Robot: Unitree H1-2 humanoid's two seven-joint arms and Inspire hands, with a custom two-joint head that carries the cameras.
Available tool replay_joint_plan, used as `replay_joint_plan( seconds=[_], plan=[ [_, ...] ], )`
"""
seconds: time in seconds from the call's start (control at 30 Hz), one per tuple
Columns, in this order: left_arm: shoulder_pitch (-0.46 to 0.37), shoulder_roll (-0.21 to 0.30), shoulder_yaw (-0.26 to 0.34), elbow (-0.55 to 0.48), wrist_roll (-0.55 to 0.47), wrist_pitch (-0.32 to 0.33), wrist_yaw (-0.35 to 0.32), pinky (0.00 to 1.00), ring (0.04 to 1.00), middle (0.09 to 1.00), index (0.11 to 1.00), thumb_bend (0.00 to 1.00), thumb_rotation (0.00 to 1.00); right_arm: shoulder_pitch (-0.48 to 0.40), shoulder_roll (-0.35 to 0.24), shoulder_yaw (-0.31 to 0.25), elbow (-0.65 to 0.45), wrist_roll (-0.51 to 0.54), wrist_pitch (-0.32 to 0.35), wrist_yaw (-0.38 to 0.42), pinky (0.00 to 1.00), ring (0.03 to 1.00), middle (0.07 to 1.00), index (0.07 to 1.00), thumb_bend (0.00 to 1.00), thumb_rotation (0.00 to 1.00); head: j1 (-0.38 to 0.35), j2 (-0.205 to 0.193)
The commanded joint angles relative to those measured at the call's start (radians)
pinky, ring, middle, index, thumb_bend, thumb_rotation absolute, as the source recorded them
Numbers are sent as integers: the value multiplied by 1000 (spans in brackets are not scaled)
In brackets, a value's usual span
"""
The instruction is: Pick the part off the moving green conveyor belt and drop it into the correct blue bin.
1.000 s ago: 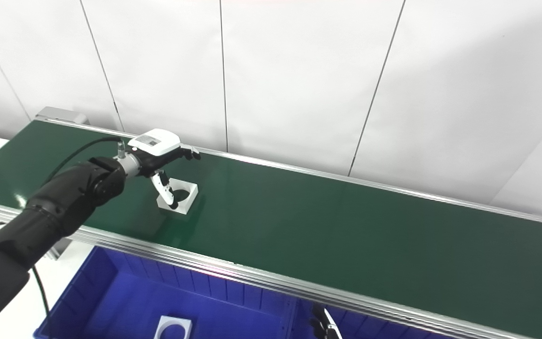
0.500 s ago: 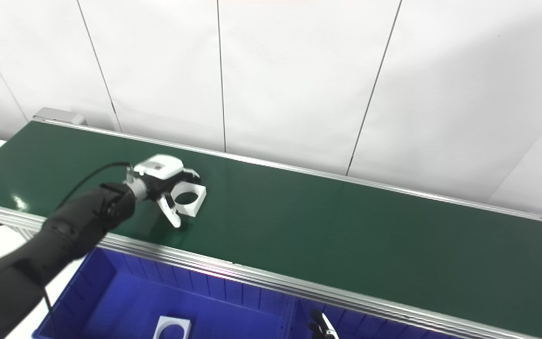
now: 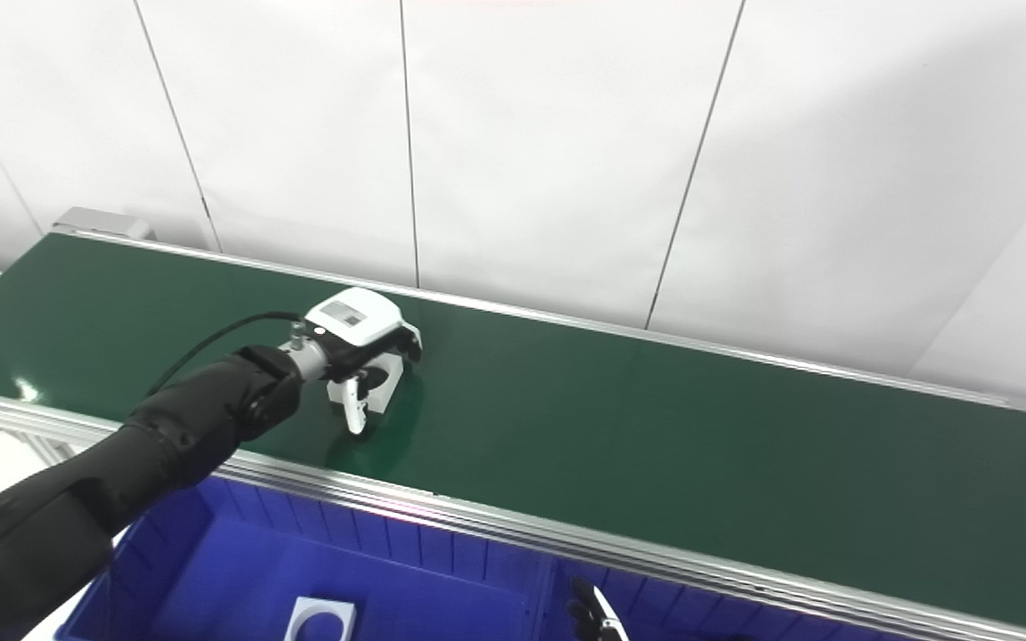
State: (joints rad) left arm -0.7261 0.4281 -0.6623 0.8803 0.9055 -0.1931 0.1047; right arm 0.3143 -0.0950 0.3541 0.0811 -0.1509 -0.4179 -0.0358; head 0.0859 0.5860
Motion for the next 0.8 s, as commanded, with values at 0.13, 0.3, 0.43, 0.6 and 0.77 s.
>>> replay_joint_plan(
  seconds=[0.13, 0.3, 0.43, 0.6, 0.77],
  plan=[
    [9, 12, -16, 75, 23, 43, 15, 234, 285, 452, 483, 524, 0, -5, 12, 5, -24, -1, -51, 8, 877, 905, 933, 928, 793, 944, 4, -5],
    [-11, 25, 1, 49, 3, 41, -7, 315, 393, 471, 484, 525, 0, -11, 12, 5, -14, 2, -51, 9, 876, 902, 929, 925, 796, 948, 11, -5],
    [-21, 37, 12, 17, -17, 35, -30, 366, 442, 482, 487, 524, 0, -20, 10, 8, -4, 7, -52, 8, 878, 902, 929, 926, 778, 950, 19, -11],
    [-26, 54, 22, -21, -30, 31, -66, 395, 462, 467, 500, 523, 0, -26, 8, 12, 4, 7, -52, 5, 877, 904, 930, 930, 777, 955, 20, -11],
    [-27, 70, 31, -54, -29, 24, -87, 387, 454, 452, 505, 523, 0, -29, 10, 12, 7, 7, -52, 7, 877, 903, 928, 927, 768, 951, 29, -13]
  ],
)
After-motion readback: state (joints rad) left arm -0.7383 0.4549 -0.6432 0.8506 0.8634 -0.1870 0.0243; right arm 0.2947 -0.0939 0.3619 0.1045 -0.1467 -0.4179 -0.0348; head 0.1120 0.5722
